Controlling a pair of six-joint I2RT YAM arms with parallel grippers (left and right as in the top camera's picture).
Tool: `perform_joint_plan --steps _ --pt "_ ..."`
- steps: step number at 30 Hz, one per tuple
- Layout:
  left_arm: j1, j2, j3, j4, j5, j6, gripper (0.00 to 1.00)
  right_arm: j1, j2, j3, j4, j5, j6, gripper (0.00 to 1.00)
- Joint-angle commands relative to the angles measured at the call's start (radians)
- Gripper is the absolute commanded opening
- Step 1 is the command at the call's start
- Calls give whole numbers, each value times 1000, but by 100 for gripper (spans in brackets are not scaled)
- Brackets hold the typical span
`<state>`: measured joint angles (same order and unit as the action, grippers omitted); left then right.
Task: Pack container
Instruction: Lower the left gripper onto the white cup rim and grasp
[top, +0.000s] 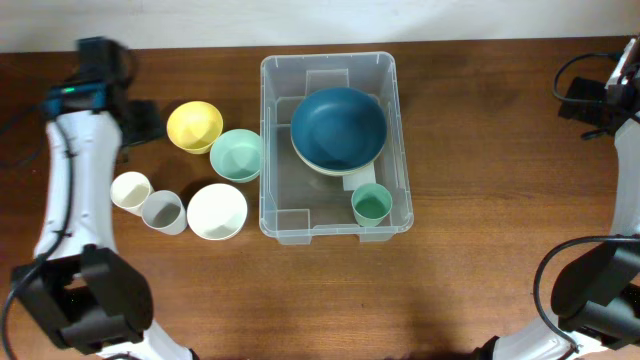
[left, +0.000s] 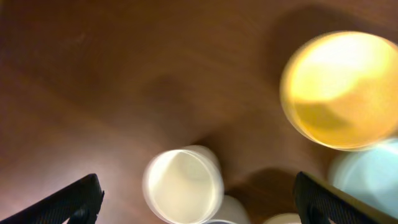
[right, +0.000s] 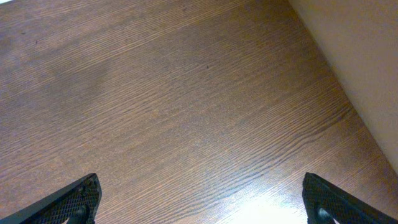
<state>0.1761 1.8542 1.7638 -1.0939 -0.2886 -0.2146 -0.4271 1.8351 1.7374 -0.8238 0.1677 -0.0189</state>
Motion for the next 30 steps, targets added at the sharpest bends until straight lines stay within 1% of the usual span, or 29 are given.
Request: perform_joint_plan --steps 1,5,7,14,17,22,23,25,28,30 --pt "100 -29 -5 -19 30 -97 99 -5 -24 15 0 2 13 99" --pt "190 -29 -39 -45 194 -96 99 -5 -24 15 0 2 13 99" --pt "215 -29 -74 -48 239 -96 97 -5 -24 15 0 2 13 99" --pt "226 -29 -260 12 249 -107 93 -5 -24 15 0 2 13 99" --pt "226 -29 -298 24 261 -107 91 -5 -24 15 0 2 13 99" --pt "226 -29 -307 35 267 -108 89 -5 -24 15 0 2 13 99" --pt "226 -29 -309 43 267 -114 84 -5 -24 15 0 2 13 99" --pt "226 -29 -318 62 267 -127 79 -5 -24 15 0 2 13 99" --pt "226 -29 -351 104 267 -134 79 -5 -24 15 0 2 13 99" --pt "226 -29 -373 131 269 -134 75 -5 -24 15 0 2 13 99"
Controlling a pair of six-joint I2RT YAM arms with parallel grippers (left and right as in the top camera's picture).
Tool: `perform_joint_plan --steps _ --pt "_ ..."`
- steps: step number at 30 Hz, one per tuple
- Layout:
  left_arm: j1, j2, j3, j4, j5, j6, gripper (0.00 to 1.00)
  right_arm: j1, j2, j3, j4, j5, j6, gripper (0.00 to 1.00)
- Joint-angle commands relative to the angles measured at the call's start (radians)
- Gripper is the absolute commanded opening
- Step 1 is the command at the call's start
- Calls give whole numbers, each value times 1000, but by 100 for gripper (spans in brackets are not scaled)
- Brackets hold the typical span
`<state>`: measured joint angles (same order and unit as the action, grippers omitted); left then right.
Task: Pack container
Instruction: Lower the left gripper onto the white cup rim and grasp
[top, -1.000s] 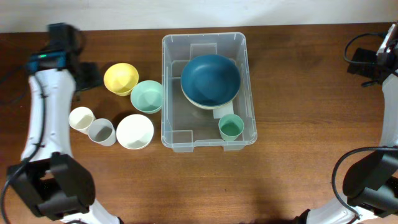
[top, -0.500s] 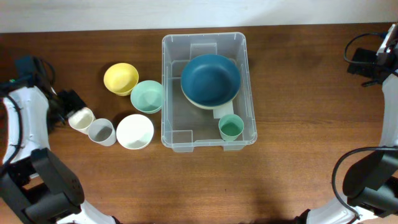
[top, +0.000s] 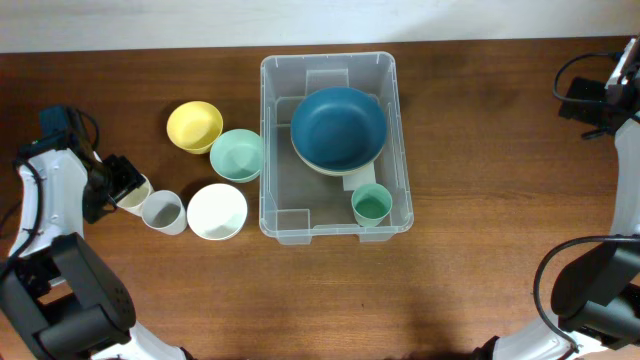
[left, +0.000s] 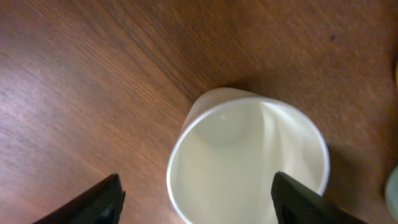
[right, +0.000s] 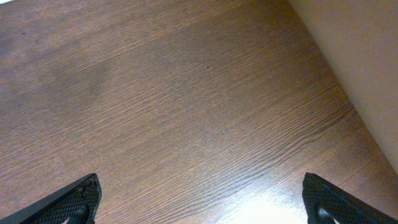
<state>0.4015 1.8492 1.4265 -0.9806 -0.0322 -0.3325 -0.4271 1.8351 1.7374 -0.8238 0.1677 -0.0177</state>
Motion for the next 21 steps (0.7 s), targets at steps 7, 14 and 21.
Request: perform_joint_plan --steps 7,14,21 --pt "1 -24 -44 38 11 -15 36 -5 -24 15 0 2 11 99" --pt "1 -24 -44 53 10 -15 22 -5 -24 15 0 2 11 99" --pt "1 -24 -44 64 -2 -15 14 -5 -24 15 0 2 11 99"
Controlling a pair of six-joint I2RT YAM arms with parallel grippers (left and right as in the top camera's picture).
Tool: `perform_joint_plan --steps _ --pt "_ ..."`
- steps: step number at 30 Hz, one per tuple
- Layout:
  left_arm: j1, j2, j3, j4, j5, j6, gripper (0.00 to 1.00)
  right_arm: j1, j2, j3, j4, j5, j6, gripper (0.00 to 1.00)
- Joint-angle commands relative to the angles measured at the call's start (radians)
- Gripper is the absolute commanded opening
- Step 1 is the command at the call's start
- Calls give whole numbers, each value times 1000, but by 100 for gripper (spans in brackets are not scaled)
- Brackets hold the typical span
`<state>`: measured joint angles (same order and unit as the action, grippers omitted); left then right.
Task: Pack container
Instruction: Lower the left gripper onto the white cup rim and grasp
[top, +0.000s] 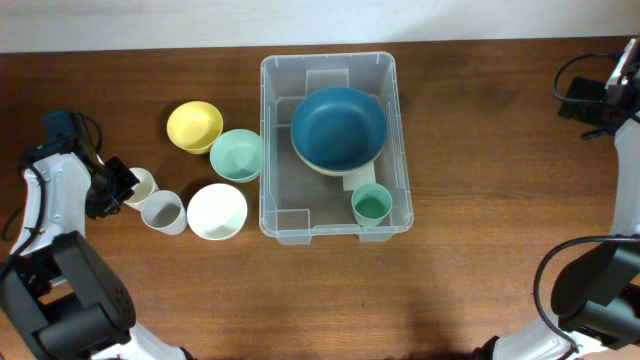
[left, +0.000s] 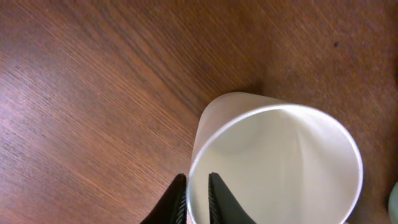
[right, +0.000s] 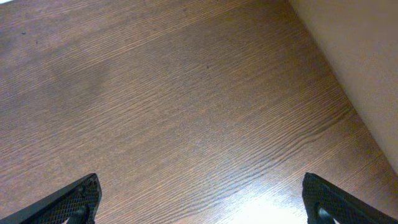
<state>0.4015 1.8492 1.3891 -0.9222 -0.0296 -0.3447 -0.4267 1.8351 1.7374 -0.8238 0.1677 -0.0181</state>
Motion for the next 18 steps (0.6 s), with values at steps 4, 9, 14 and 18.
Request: perform_joint_plan --steps 4,9,14,18 --pt "1 -24 -7 5 -16 -3 25 -6 -24 15 0 2 12 99" --pt "1 -24 -15 14 -23 -3 35 -6 -24 15 0 2 12 99" --pt "1 -24 -31 32 -22 -3 34 -6 -24 15 0 2 12 99" --pt "1 -24 -31 35 -22 -3 34 -6 -24 15 0 2 12 99"
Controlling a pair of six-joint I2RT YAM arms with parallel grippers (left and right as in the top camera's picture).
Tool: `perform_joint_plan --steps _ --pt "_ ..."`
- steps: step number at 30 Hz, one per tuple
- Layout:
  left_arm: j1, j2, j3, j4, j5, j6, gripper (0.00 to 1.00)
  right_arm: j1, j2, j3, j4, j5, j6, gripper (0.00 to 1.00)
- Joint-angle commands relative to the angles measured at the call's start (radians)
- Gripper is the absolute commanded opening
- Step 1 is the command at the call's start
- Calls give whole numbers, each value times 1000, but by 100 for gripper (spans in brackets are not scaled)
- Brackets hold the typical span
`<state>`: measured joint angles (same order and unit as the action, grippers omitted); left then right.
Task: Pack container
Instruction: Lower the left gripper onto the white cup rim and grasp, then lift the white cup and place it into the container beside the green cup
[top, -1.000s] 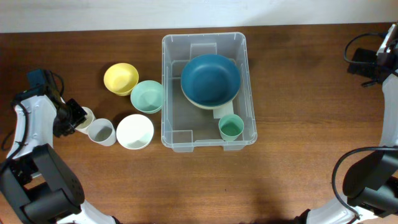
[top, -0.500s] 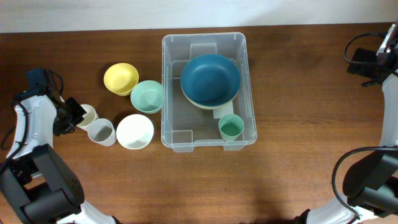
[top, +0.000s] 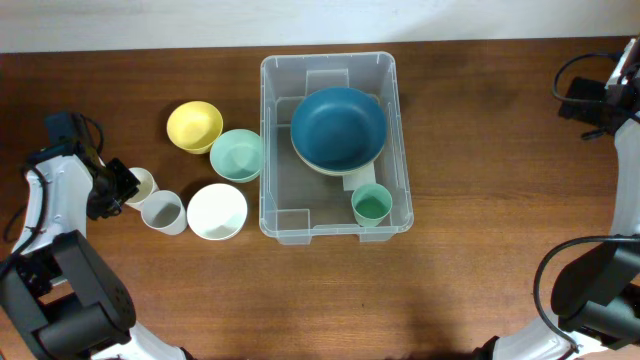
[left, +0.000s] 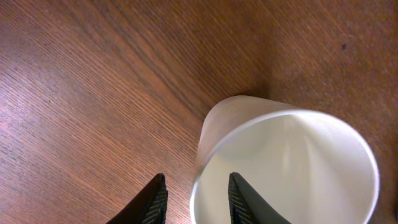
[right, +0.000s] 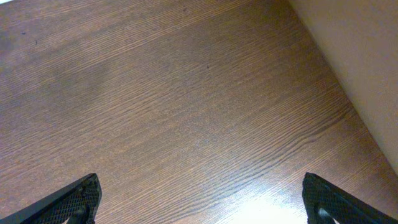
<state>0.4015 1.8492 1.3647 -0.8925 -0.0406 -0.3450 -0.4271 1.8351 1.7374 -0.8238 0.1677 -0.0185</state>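
Note:
The clear container holds a dark blue bowl and a green cup. Left of it stand a yellow bowl, a mint bowl, a white bowl, a grey cup and a cream cup. My left gripper straddles the near rim of the cream cup, one finger inside and one outside. It is open, and wood shows between the outer finger and the wall. My right gripper is open over bare wood.
The grey cup stands right beside the cream cup, with the white bowl just past it. The right arm is at the far right edge of the table, next to a pale wall.
My left jaws stood nearly together on the cream cup's rim; now they are wider apart, with the rim still between them. The cup stays on the table. The right arm is unchanged.
My left gripper was open high over the cups and yellow bowl at the back left. Then it was low at the cream cup, wide open. Then the jaws were narrow on its rim, and now they are partly apart again. The right arm never moved.

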Motion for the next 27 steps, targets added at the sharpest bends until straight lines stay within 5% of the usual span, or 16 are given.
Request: perform_joint_plan --steps 1,5,11,20,27 --pt "1 -24 -7 7 -11 -2 34 -5 -24 15 0 2 12 99" --pt "1 -24 -7 14 -11 -2 21 -5 -24 15 0 2 12 99" --pt "1 -24 -8 15 -11 -2 20 -5 -24 15 0 2 12 99" --pt "5 -24 -8 33 -11 -2 1 -5 -24 15 0 2 12 99" --pt "55 -25 6 94 -10 -3 1 -5 -24 15 0 2 12 99"
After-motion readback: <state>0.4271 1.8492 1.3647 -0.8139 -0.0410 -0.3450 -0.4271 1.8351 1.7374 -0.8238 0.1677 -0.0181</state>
